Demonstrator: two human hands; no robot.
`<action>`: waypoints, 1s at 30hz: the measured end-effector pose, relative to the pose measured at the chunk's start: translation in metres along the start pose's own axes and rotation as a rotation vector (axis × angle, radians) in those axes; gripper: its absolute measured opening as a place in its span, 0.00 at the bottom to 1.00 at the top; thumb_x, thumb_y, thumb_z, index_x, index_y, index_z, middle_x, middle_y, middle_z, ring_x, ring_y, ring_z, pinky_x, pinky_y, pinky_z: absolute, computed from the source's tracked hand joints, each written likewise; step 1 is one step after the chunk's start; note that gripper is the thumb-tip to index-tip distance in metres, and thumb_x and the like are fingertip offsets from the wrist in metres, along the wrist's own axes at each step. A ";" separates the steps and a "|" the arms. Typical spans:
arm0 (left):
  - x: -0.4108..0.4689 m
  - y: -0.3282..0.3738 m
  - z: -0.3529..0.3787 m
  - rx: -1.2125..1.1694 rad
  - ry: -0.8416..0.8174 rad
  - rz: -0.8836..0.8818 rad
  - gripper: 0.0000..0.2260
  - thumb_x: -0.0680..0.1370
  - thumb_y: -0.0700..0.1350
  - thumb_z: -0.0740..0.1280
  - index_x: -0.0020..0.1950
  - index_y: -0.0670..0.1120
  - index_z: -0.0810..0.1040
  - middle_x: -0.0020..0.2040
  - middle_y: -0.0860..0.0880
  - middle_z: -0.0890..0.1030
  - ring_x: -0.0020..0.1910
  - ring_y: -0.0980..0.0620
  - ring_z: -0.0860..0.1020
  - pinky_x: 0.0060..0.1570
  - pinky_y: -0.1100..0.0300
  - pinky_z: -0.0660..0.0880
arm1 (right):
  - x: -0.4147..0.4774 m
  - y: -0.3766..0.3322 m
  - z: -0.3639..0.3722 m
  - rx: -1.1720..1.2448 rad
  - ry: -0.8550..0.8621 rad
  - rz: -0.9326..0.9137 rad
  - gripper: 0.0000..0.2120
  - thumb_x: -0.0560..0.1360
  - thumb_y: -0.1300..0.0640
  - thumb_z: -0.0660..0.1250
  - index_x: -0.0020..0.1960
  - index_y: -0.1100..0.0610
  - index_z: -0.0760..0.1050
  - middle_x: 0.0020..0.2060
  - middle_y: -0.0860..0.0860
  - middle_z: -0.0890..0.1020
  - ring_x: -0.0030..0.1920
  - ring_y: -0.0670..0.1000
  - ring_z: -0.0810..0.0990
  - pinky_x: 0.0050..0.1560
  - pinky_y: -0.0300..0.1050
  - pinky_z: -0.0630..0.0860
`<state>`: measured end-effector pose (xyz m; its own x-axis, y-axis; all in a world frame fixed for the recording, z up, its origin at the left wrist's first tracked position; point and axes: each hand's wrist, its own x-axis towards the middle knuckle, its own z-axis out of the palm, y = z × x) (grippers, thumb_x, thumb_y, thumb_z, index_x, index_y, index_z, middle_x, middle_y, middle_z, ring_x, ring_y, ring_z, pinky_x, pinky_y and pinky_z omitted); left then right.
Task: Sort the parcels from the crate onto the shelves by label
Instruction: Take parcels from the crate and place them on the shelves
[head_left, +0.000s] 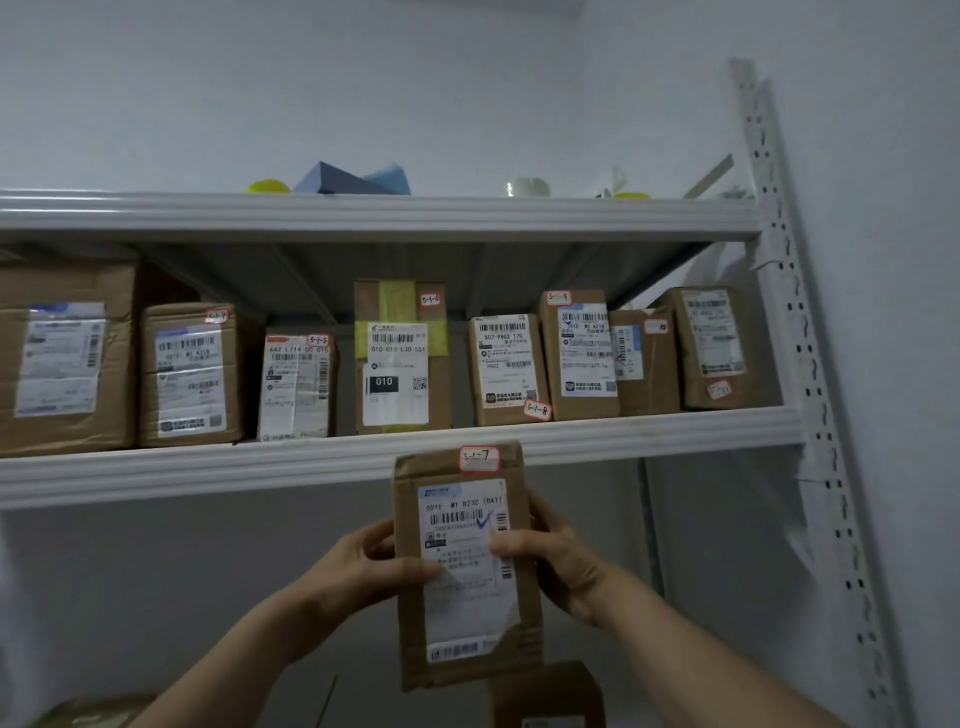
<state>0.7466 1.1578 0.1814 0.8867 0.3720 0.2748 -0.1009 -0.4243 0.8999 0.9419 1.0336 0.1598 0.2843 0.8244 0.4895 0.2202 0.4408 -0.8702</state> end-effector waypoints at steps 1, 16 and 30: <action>0.000 0.003 -0.002 -0.002 0.002 0.001 0.37 0.55 0.53 0.80 0.62 0.47 0.76 0.55 0.49 0.84 0.54 0.50 0.82 0.53 0.57 0.78 | 0.004 -0.003 0.000 -0.003 -0.002 -0.003 0.38 0.57 0.52 0.78 0.66 0.50 0.71 0.55 0.58 0.82 0.56 0.59 0.81 0.60 0.63 0.75; -0.003 0.062 -0.055 0.059 0.116 0.078 0.46 0.41 0.58 0.82 0.56 0.46 0.79 0.50 0.48 0.85 0.51 0.49 0.83 0.59 0.49 0.74 | 0.065 -0.059 0.006 -1.787 0.209 -0.422 0.27 0.71 0.65 0.64 0.70 0.56 0.67 0.67 0.51 0.68 0.70 0.54 0.61 0.67 0.48 0.60; -0.002 0.091 -0.070 0.084 0.114 0.103 0.48 0.38 0.62 0.81 0.56 0.47 0.80 0.49 0.48 0.85 0.49 0.51 0.83 0.54 0.54 0.76 | 0.111 -0.085 0.005 -2.371 0.080 -0.354 0.16 0.79 0.62 0.57 0.65 0.56 0.73 0.65 0.52 0.73 0.67 0.56 0.65 0.61 0.47 0.64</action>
<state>0.7042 1.1766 0.2863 0.8160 0.4121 0.4053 -0.1466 -0.5308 0.8347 0.9501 1.0889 0.2879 0.0228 0.8045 0.5935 0.4826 -0.5288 0.6982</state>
